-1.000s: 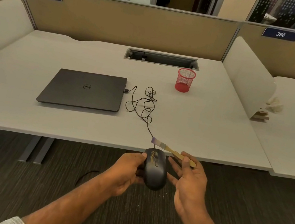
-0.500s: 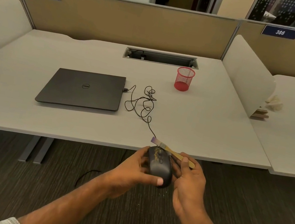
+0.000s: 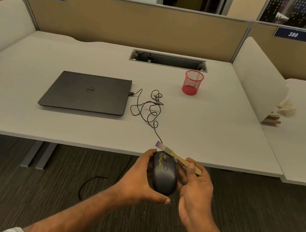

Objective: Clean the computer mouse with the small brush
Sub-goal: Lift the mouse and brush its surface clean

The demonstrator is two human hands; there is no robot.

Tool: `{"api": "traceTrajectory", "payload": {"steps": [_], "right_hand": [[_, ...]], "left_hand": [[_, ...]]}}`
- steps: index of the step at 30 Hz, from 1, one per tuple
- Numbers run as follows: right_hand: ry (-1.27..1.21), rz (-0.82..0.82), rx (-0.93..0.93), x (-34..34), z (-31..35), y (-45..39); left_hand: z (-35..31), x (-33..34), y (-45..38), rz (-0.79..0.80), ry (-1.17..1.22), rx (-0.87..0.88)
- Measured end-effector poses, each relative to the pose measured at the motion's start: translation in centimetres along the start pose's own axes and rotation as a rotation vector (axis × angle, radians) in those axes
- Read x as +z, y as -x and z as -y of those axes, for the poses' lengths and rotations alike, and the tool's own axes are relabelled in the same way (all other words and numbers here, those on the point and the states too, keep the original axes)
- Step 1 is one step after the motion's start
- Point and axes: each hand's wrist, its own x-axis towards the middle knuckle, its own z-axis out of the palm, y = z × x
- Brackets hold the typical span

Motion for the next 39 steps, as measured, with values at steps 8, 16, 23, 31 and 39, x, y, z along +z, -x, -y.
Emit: {"api": "traceTrajectory", "payload": {"steps": [8,16,23,31,39], "right_hand": [[-0.001,-0.029,-0.008,0.1,-0.2,0.1],[-0.065,0.021,0.023,-0.3,0.1,-0.1],[0.173,0.047,-0.273,-1.2,3.4,-0.4],[0.742,0.273,-0.828,-0.2,6.0,2.9],[1.214,0.346,-1.031,0.7,6.0,4.2]], "left_hand": [[0.0,0.0,-0.1,-0.054,-0.127,0.077],[0.7,-0.6,-0.7,-0.066,-0.15,0.145],[1.0,-1.1,-0.6,-0.071,-0.165,0.151],[1.5,-0.8,-1.1,-0.084,-0.25,0.178],[2.2,-0.1,-1.5,-0.135,-0.286,0.215]]}}
